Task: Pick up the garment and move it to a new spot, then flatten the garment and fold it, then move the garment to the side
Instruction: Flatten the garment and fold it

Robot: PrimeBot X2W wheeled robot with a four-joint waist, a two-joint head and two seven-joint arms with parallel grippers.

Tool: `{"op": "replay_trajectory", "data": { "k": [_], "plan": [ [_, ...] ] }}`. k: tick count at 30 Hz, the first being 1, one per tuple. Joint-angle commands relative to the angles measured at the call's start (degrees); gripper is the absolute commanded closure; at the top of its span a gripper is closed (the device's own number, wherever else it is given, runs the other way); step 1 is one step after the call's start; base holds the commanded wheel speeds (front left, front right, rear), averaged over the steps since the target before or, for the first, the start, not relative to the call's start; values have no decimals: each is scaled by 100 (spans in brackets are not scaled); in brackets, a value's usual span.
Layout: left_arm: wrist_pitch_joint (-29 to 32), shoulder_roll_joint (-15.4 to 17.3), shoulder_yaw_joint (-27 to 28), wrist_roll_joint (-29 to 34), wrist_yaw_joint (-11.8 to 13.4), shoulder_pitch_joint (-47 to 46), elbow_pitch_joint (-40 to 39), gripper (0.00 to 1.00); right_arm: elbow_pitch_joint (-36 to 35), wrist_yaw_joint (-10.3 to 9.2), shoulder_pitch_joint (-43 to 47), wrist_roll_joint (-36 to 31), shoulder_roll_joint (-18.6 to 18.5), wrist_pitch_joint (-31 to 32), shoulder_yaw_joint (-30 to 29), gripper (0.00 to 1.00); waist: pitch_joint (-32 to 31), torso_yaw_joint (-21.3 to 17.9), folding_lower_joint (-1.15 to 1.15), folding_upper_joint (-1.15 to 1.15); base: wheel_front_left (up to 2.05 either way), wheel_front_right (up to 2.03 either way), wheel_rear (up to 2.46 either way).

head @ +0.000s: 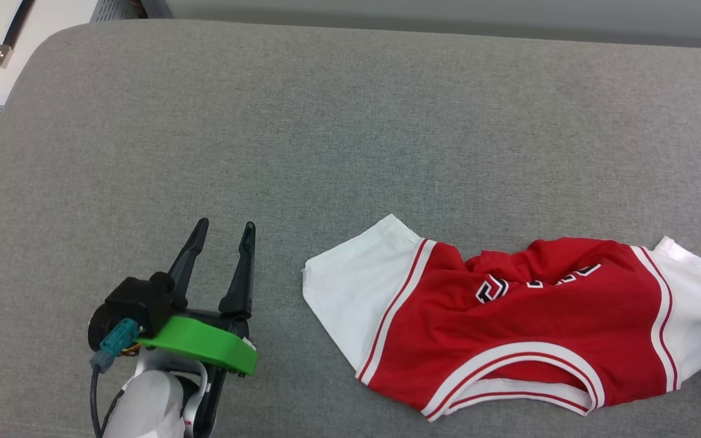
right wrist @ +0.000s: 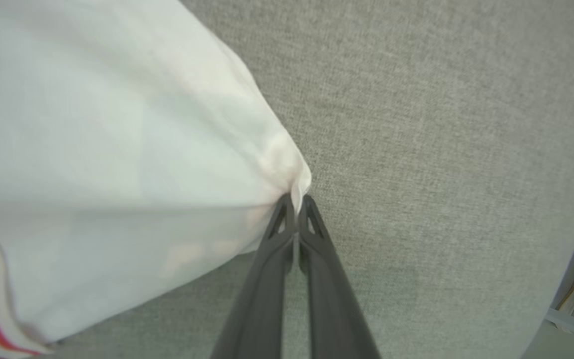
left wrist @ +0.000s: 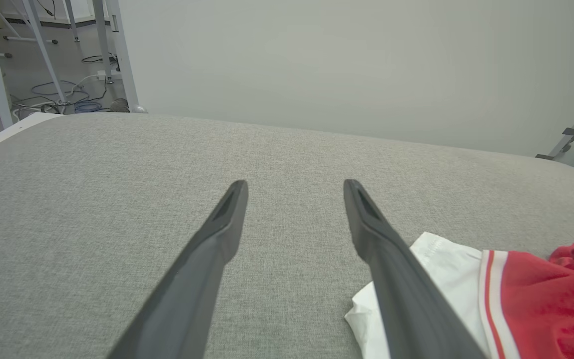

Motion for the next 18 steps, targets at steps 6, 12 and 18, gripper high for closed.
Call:
{"op": "replay_trajectory", "data": {
  "k": [6, 12, 18],
  "plan": [
    [-24, 78, 6, -17, -17, -34, 106, 0, 331, -4, -165, -153, 241, -649, 110, 0, -268, -136, 0, 0, 0, 0, 0],
    [-24, 171, -182, -102, -17, 113, 249, 0, 5, -4, -198, 53, 511, -2010, -185, 0, -769, -344, 0, 0, 0, 0, 0],
    [-24, 100, -224, -265, -17, 251, 213, 0, -584, -4, 147, 228, 1016, -3543, -567, 0, -1090, -449, 0, 0, 0, 0, 0]
  ]
}}
